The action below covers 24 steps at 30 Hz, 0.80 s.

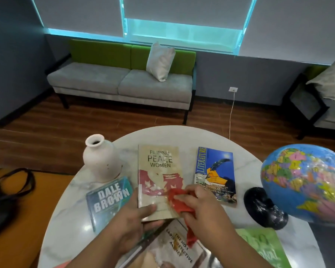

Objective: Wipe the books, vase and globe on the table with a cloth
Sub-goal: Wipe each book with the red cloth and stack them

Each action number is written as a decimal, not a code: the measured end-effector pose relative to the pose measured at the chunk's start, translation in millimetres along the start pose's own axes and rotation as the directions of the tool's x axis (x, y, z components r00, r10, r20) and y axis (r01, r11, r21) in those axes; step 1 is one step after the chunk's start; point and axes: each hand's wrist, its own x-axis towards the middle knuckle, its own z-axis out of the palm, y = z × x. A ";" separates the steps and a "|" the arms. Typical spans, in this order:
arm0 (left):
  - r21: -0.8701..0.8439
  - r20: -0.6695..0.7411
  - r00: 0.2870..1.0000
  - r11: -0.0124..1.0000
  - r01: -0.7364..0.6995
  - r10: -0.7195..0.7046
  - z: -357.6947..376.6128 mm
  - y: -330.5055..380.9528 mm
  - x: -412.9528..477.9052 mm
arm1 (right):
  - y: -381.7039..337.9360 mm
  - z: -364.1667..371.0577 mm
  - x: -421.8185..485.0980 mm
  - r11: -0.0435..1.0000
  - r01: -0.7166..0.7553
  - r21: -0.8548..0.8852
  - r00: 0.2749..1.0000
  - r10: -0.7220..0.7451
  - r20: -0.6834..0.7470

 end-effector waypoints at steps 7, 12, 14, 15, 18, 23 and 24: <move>-0.008 0.033 0.990 0.991 -0.136 0.137 14.6 15.4 -41.1 | -27.1 -19.8 -19.1 0.992 0.098 -0.083 0.991 -0.105 -0.088; 0.021 0.058 0.987 0.988 -0.150 0.148 14.8 17.3 -55.1 | -36.2 -38.2 -30.5 0.982 0.143 -0.120 0.990 -0.141 0.023; 0.030 0.066 0.987 0.988 -0.151 0.149 15.5 17.7 -59.1 | -38.5 -45.1 -34.8 0.992 0.084 -0.098 0.995 -0.088 -0.036; 0.036 0.070 0.986 0.988 -0.153 0.151 17.3 18.7 -60.8 | -40.1 -47.6 -38.2 0.992 0.079 -0.098 0.995 -0.085 -0.060; 0.053 0.097 0.982 0.984 -0.168 0.162 23.3 19.4 -64.4 | -45.3 -51.3 -48.0 0.977 0.160 -0.143 0.987 -0.160 0.014; 0.041 0.056 0.982 0.982 -0.183 0.181 34.9 20.8 -66.7 | -37.0 -63.3 -55.1 0.998 0.038 -0.050 0.990 -0.045 -0.137; 0.047 0.052 0.982 0.981 -0.186 0.184 36.6 22.2 -66.6 | -38.0 -63.0 -56.6 0.996 0.064 -0.060 0.990 -0.071 -0.118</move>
